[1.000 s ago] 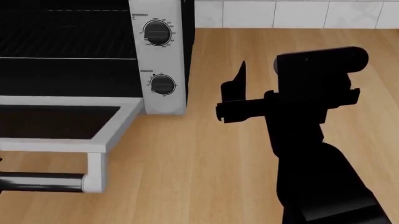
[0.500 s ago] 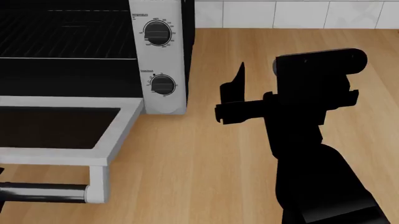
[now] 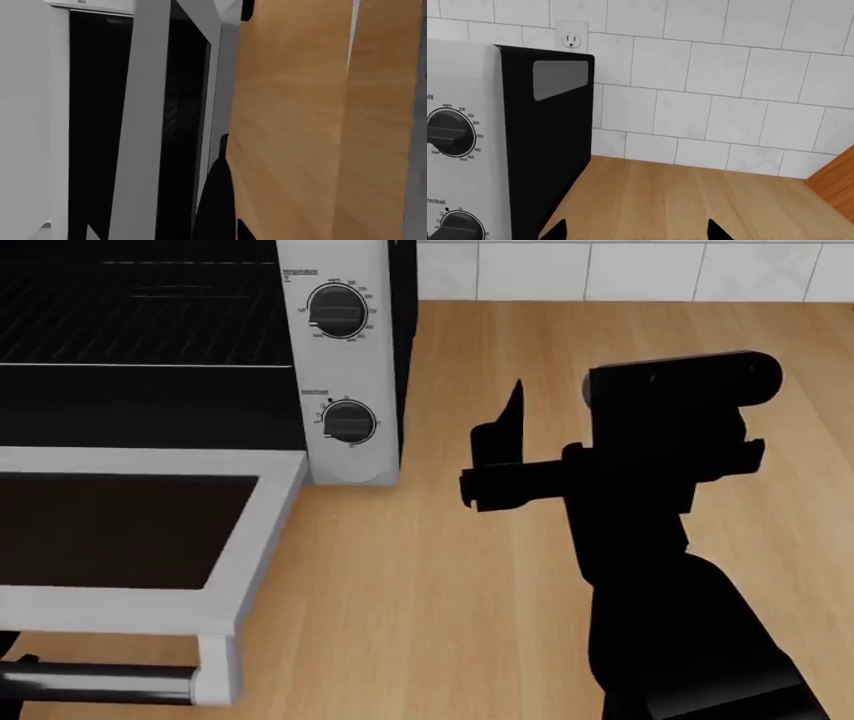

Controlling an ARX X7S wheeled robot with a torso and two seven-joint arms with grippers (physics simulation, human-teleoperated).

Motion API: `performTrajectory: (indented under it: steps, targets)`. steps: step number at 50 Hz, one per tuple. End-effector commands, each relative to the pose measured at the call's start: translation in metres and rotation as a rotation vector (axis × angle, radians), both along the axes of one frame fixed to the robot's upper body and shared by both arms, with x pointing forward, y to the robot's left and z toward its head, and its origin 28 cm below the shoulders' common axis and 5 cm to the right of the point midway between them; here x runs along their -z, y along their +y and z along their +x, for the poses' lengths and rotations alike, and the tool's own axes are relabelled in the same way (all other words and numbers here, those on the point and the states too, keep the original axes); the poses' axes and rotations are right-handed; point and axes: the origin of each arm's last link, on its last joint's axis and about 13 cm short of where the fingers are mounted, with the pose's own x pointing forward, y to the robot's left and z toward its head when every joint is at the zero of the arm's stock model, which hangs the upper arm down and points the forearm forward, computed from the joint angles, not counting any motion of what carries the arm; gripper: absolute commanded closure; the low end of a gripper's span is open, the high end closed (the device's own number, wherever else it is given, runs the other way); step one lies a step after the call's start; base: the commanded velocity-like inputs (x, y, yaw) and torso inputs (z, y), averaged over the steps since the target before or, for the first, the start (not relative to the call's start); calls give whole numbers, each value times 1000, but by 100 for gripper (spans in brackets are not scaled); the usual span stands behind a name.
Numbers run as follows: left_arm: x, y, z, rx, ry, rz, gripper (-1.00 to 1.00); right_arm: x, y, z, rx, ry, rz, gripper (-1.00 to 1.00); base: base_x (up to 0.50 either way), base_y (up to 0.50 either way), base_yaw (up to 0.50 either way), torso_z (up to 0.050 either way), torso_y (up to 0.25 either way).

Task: Open the toaster oven door.

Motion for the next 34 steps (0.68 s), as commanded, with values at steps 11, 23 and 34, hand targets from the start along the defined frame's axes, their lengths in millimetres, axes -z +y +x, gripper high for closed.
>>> performTrajectory:
  steps: [11, 23, 34]
  targets:
    - [89, -23, -86, 133, 395, -83, 100, 3, -2, 0, 7, 9, -2, -100, -16, 1, 11, 0, 2]
    - [106, -25, -95, 137, 435, -89, 100, 7, -2, 1, 7, 14, 1, -100, -14, 0, 10, 0, 0]
    - [122, -29, -104, 137, 471, -113, 100, 10, -1, 0, 6, 19, 2, -100, -11, 0, 10, 0, 0]
